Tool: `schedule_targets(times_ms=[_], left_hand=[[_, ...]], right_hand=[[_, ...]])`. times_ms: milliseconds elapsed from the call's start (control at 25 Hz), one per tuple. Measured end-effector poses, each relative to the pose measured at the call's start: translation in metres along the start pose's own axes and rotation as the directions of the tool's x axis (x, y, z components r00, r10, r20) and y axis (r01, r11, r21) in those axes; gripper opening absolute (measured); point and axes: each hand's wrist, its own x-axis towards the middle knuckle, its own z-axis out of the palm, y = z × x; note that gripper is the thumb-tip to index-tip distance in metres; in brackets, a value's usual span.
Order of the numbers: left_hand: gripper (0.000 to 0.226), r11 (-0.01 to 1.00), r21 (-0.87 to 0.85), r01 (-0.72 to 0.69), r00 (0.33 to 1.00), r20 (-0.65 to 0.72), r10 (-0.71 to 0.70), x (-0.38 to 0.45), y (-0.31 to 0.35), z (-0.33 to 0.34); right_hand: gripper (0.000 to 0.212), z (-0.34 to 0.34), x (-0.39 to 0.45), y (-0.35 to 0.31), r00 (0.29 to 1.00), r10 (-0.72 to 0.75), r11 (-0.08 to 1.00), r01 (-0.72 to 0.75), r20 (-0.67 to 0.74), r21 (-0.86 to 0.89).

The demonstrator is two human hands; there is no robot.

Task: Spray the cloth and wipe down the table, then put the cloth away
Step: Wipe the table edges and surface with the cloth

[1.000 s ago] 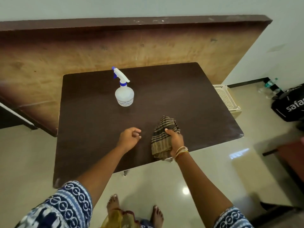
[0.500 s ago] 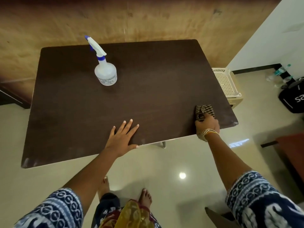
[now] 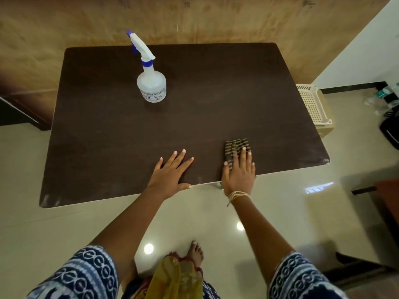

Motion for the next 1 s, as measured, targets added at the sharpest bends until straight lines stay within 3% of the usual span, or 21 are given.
schedule_targets(times_ms=[160, 280, 360, 480, 600, 680, 760, 800, 840, 920, 960, 1000], left_hand=[[0.089, 1.0, 0.013, -0.017, 1.0, 0.008, 0.017, -0.027, -0.032, -0.004], [0.09, 0.996, 0.065, 0.055, 0.996, -0.072, -0.051, -0.069, -0.081, 0.001], [0.096, 0.989, 0.073, 0.13, 0.984, -0.132, -0.12, -0.098, -0.12, 0.003], [0.103, 0.966, 0.046, 0.256, 0.959, -0.138, -0.248, -0.132, -0.175, 0.005], [0.102, 0.951, 0.041, 0.308, 0.937, -0.184, -0.295, -0.16, -0.215, 0.01], [0.105, 0.947, -0.015, 0.32, 0.916, -0.252, -0.313, -0.177, -0.239, 0.015], [0.106, 0.92, -0.189, 0.343, 0.874, -0.294, -0.386, -0.188, -0.255, 0.014], [0.101, 0.86, -0.361, 0.36, 0.833, -0.289, -0.471, -0.19, -0.262, 0.015], [0.092, 0.724, -0.589, 0.359, 0.783, -0.232, -0.577, -0.19, -0.267, 0.015], [0.061, 0.208, -0.957, 0.203, 0.707, -0.004, -0.707, -0.19, -0.279, 0.016], [0.04, -0.039, -0.991, 0.13, 0.698, 0.119, -0.706, -0.19, -0.283, 0.015], [0.025, -0.181, -0.977, 0.114, 0.702, 0.208, -0.681, -0.191, -0.286, 0.014]], right_hand=[[0.064, 0.021, -0.055, -0.092, 0.97, -0.223, 0.975, 0.222, 0.096, 0.014], [0.064, 0.021, -0.058, -0.095, 0.919, -0.354, 0.934, 0.355, 0.17, 0.027], [0.067, 0.015, -0.045, -0.066, 0.949, -0.287, 0.958, 0.288, 0.128, 0.01], [0.068, 0.004, -0.031, -0.029, 0.997, -0.041, 0.999, 0.041, 0.061, -0.002], [0.066, 0.015, -0.041, -0.053, 0.992, 0.119, 0.993, -0.118, -0.031, 0.028], [0.066, 0.034, -0.063, -0.097, 0.988, 0.116, 0.992, -0.11, -0.098, 0.059], [0.061, 0.055, -0.087, -0.148, 0.984, 0.056, 0.995, -0.041, -0.171, 0.089], [0.057, 0.064, -0.097, -0.174, 0.979, 0.04, 0.992, -0.014, -0.201, 0.128], [0.053, 0.073, -0.105, -0.198, 0.974, 0.032, 0.985, 0.007, -0.223, 0.174], [0.051, 0.088, -0.123, -0.239, 0.971, 0.002, 0.978, 0.048, -0.238, 0.202], [0.052, 0.094, -0.132, -0.255, 0.972, -0.034, 0.98, 0.079, -0.234, 0.183], [0.053, 0.1, -0.142, -0.27, 0.97, -0.076, 0.98, 0.115, -0.23, 0.161]])
